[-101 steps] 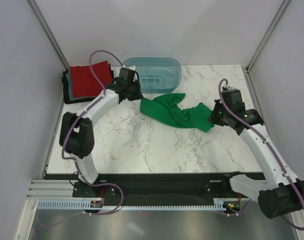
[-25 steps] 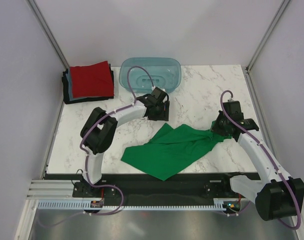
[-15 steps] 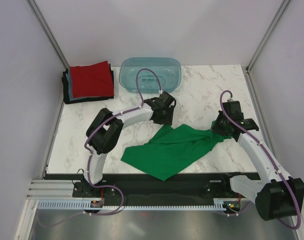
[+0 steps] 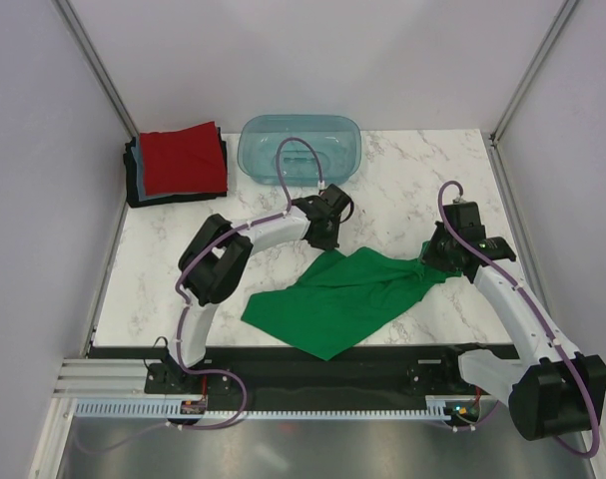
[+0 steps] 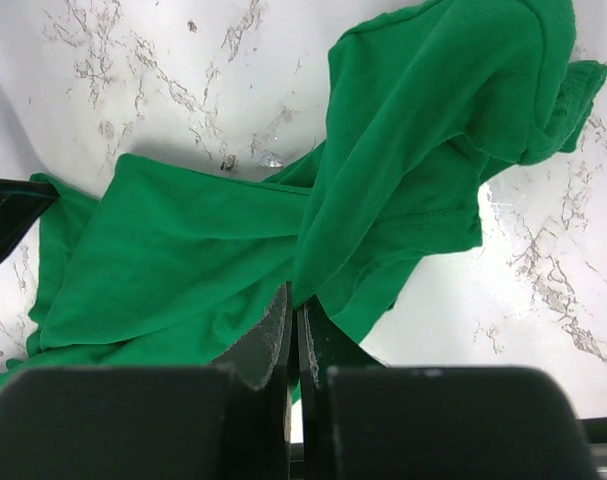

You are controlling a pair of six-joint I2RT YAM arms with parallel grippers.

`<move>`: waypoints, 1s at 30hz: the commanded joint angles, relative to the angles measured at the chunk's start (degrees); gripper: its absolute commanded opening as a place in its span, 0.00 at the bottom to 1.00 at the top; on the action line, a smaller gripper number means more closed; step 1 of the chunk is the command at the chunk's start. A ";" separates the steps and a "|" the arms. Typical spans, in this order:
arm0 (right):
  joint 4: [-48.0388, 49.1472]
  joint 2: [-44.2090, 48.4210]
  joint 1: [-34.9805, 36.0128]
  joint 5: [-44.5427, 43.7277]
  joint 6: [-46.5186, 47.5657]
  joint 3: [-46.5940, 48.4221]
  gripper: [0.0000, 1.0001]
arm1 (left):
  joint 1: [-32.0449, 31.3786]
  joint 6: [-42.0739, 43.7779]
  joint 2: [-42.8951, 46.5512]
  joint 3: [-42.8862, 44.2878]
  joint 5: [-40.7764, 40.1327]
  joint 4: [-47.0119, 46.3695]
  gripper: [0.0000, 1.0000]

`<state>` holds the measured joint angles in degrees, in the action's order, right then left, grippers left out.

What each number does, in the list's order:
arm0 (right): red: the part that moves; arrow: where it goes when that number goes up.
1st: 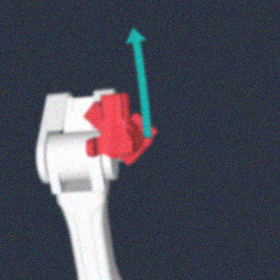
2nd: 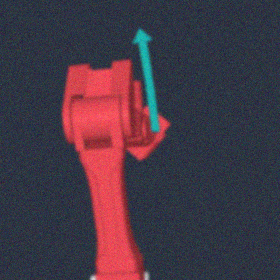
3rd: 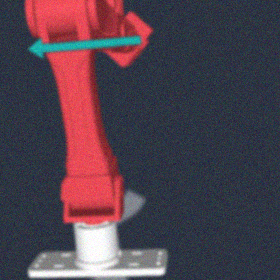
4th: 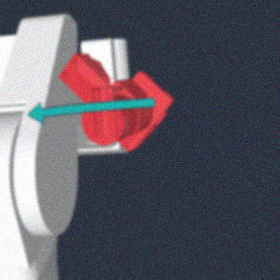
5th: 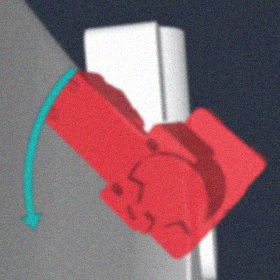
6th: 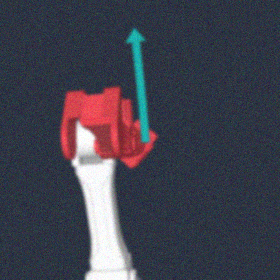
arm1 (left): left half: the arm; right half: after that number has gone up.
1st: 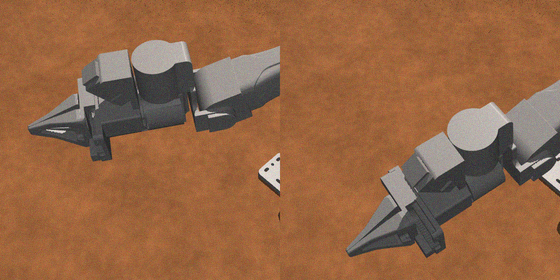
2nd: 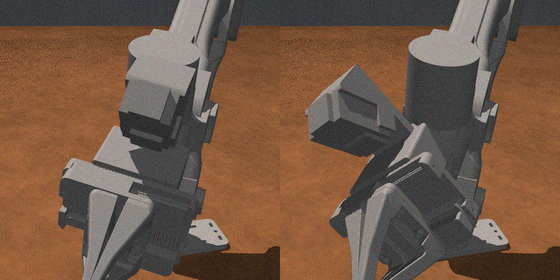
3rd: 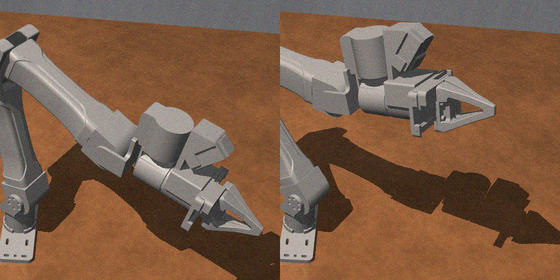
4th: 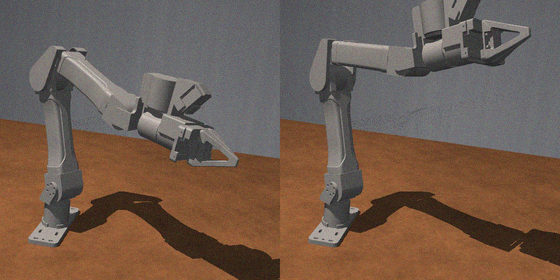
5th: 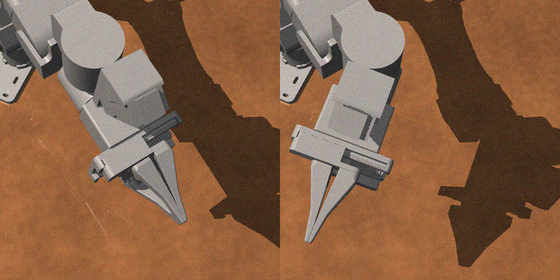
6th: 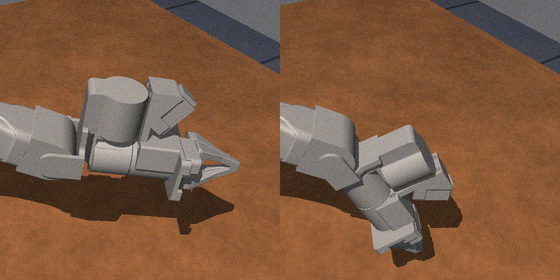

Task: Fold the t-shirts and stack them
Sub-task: Flatten the tshirt out

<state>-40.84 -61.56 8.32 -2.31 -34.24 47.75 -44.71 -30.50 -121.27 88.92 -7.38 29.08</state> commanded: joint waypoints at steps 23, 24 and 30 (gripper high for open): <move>-5.73 -4.44 -0.49 2.66 -1.45 38.79 0.01 | 1.38 5.44 36.43 6.68 -8.00 9.76 0.02; -6.44 -4.62 -0.67 1.44 -0.84 41.87 0.01 | 1.38 6.06 38.63 7.57 -8.53 10.29 0.02; -11.62 -3.49 -0.85 -7.70 1.28 63.85 0.00 | 1.38 10.19 55.95 14.95 -12.39 13.45 0.02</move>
<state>-48.99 -67.24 7.79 -3.53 -34.57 104.09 -43.46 -25.12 -71.99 99.94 -15.25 39.22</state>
